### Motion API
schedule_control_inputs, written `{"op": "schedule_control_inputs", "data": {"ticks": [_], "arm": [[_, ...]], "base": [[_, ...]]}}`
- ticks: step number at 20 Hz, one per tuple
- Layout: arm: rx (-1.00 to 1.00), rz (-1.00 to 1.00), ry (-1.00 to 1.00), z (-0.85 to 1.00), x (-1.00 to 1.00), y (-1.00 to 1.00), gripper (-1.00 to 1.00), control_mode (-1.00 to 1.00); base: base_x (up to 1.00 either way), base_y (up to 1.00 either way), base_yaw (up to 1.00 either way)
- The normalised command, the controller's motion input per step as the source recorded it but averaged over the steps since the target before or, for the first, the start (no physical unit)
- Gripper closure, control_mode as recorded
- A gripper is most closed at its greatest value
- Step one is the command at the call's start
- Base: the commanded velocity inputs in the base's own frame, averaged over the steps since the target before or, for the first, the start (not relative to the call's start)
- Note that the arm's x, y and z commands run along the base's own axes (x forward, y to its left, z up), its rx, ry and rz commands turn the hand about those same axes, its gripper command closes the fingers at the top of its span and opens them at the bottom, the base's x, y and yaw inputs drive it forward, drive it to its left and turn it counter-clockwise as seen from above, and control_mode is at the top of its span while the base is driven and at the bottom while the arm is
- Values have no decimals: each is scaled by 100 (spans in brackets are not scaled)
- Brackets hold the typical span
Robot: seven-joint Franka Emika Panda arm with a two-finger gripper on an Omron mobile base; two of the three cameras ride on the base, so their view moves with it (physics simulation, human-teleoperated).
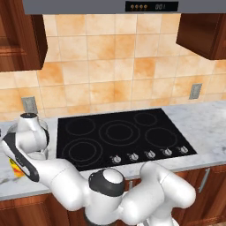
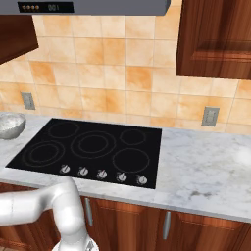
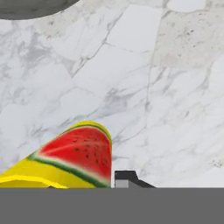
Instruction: Pick the cup and bowl from the counter and place them on the counter next to the sink.
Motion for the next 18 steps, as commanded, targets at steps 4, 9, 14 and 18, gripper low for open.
{"op": "schedule_control_inputs", "data": {"ticks": [4,9,14,18], "arm": [[0,0,16,51,0,-18,100,-100],[0,-2,11,46,-18,-34,100,-100],[-1,-2,3,27,-30,-48,100,-100],[-3,0,0,2,-11,-75,100,-100]], "base": [[0,0,0],[0,0,0],[0,0,0],[0,0,0]]}}
